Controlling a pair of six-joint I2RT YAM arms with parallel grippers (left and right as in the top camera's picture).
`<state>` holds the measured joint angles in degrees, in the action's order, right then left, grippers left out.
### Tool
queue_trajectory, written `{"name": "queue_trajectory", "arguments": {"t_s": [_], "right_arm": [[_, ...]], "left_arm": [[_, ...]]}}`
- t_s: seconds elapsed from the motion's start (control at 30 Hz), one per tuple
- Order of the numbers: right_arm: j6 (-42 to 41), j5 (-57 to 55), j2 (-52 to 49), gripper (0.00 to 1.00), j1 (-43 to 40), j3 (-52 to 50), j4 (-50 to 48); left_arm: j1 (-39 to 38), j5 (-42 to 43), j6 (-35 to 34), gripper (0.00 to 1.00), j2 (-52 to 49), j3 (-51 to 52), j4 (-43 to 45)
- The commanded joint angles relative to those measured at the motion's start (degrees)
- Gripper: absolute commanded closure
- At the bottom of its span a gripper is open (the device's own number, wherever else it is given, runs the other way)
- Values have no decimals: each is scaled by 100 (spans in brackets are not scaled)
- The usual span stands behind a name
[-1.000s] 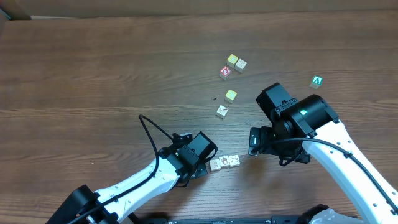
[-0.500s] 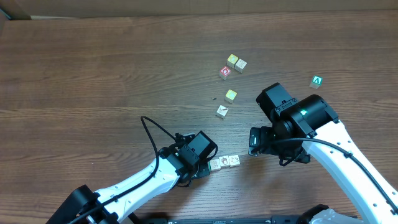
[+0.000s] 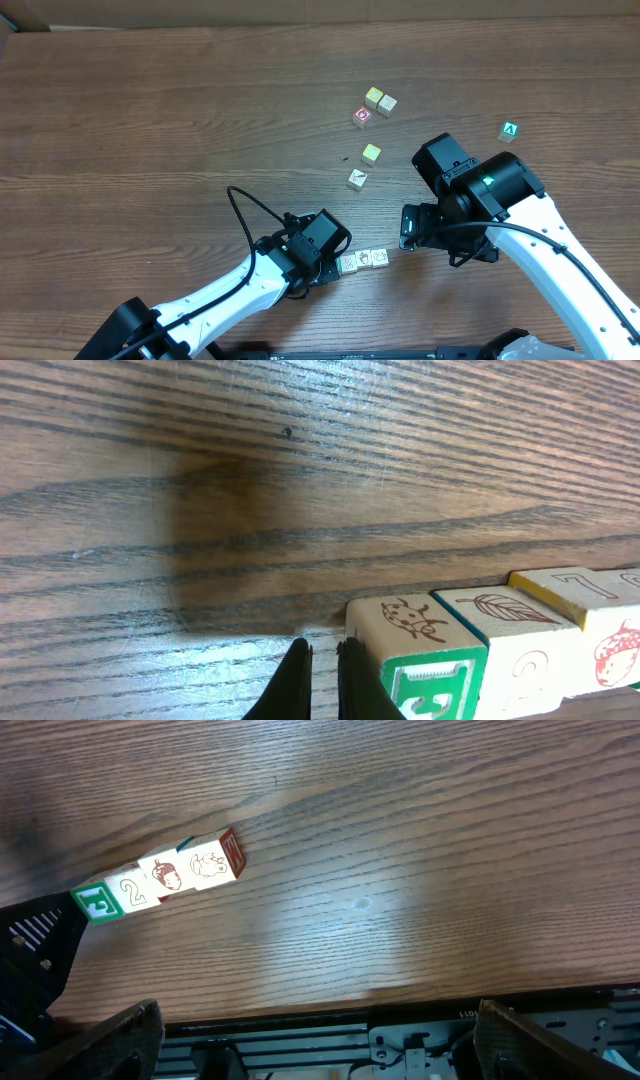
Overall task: Flip 5 blocks
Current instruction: 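Press the 'E' block against the '2' block and align it, then open the left gripper and raise it above the row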
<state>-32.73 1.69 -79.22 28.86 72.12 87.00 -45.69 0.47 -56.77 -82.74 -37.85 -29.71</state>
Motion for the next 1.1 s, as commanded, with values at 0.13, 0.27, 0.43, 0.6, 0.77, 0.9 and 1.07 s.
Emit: {"name": "queue_trajectory", "arguments": {"t_s": [0.13, 0.27, 0.43, 0.6, 0.77, 0.9, 1.07], "right_arm": [[44, 13, 122, 0, -22, 136, -7], [44, 13, 122, 0, -22, 136, -17], [44, 13, 122, 0, -22, 136, -35], [44, 13, 122, 0, -22, 136, -83], [44, 13, 122, 0, -22, 136, -92], [44, 13, 122, 0, -22, 136, -94], [44, 13, 122, 0, -22, 136, -94]], "left_arm": [[57, -111, 81, 96, -48, 20, -210], [212, -111, 68, 96, -11, 9, -372], [479, -319, 260, 95, 221, -173, -667], [640, -341, 1091, 74, 350, -645, -916], [673, -358, 1937, 51, 348, -1080, -1104], [680, -363, 2124, 12, 348, -1228, -1119], [680, -361, 2124, 0, 348, -1252, -1115]]}}
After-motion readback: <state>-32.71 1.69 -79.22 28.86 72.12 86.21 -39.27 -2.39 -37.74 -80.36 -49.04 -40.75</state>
